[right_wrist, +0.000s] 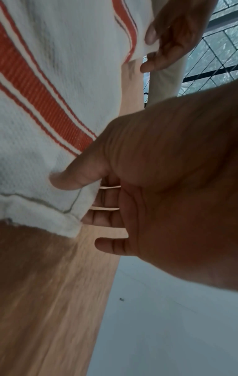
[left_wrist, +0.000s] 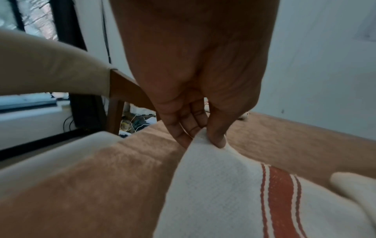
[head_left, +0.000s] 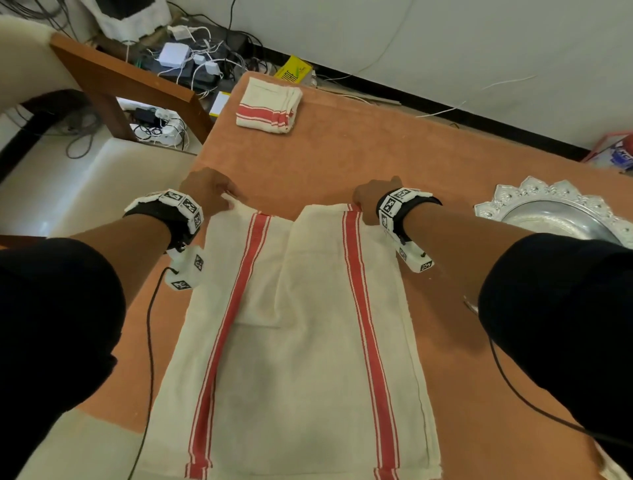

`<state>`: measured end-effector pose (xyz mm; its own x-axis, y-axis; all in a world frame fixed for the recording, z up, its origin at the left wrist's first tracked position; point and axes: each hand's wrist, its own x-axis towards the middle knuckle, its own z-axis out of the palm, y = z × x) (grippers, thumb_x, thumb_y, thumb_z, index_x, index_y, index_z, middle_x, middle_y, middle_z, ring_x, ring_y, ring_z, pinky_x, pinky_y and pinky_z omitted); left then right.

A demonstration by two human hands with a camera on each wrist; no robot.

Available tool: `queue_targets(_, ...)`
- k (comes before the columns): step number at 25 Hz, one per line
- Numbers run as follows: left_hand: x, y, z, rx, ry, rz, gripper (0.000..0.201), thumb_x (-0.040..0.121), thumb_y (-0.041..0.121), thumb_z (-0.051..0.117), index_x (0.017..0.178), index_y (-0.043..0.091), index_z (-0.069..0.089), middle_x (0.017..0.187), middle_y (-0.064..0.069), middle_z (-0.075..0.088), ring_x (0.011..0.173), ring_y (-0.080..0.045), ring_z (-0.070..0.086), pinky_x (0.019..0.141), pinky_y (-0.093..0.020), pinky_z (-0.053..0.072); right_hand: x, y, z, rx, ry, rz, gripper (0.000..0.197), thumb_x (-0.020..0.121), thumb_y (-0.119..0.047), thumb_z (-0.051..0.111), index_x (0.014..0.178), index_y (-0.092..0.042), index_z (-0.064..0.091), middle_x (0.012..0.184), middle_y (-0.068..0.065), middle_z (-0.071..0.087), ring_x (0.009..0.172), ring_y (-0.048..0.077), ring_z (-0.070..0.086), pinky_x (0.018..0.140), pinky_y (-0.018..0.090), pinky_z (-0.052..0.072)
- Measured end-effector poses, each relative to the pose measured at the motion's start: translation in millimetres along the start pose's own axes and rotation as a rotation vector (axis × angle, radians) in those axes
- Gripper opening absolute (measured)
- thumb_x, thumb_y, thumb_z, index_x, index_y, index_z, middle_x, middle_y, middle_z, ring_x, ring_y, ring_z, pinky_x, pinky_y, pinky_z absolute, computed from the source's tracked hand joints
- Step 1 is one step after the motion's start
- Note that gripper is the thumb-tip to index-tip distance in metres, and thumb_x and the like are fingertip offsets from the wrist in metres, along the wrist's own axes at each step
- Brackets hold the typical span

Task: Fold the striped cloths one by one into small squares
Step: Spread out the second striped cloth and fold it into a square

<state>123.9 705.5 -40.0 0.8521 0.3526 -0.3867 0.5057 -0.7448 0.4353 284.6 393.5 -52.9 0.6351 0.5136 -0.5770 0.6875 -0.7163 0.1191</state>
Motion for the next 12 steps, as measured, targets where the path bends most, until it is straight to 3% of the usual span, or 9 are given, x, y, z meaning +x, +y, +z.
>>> queue_targets(2,10,-4,-10,0.169,-0.005,0.023,0.026,0.084,0.009,0.082,0.109,0.017,0.079,0.109,-0.007,0.069,0.105,-0.029,0.064,0.092,-0.035,0.049,0,9,-1,-0.025,-0.021,0.039,0.024,0.082,-0.011,0.064,0.103,-0.021,0.06,0.084,0.001,0.062,0.085,0.031,0.062,0.103,0.056,0.034)
queue_targets(3,15,-6,-13,0.24,0.004,0.041,0.025,0.084,0.011,0.082,0.108,0.017,0.079,0.112,-0.008,0.071,0.105,-0.031,0.065,0.092,-0.037,0.05,1,13,-2,-0.038,-0.032,0.057,0.028,0.081,-0.011,0.065,0.105,-0.022,0.06,0.085,0.002,0.062,0.084,0.031,0.062,0.098,0.054,0.039)
queue_targets(5,26,-10,-19,0.326,0.042,0.071,0.021,0.084,0.013,0.082,0.104,0.018,0.079,0.112,-0.01,0.073,0.103,-0.034,0.067,0.092,-0.038,0.052,5,21,-1,-0.057,-0.043,0.07,0.032,0.079,-0.014,0.068,0.11,-0.02,0.062,0.088,0.003,0.064,0.077,0.029,0.065,0.074,0.04,0.052)
queue_targets(6,32,-11,-21,0.357,0.054,0.087,0.019,0.084,0.013,0.081,0.102,0.02,0.078,0.11,-0.01,0.074,0.102,-0.034,0.067,0.092,-0.038,0.053,6,25,0,-0.071,-0.049,0.076,0.033,0.077,-0.016,0.069,0.109,-0.02,0.063,0.086,0.004,0.065,0.072,0.028,0.065,0.06,0.033,0.052)
queue_targets(8,46,-9,-26,0.406,0.06,0.12,0.018,0.085,0.012,0.078,0.101,0.02,0.078,0.109,-0.009,0.073,0.102,-0.034,0.066,0.092,-0.039,0.053,6,34,0,-0.097,-0.082,0.102,0.027,0.076,-0.016,0.069,0.103,-0.017,0.065,0.08,0.005,0.066,0.063,0.026,0.064,0.046,0.026,0.044)
queue_targets(12,78,-1,-36,0.446,0.086,0.138,0.017,0.087,0.01,0.075,0.101,0.021,0.077,0.107,-0.01,0.072,0.098,-0.036,0.066,0.088,-0.044,0.057,1,45,-1,-0.154,-0.115,0.171,0.016,0.077,-0.014,0.068,0.093,-0.014,0.067,0.077,0.006,0.067,0.063,0.026,0.066,0.046,0.026,0.043)
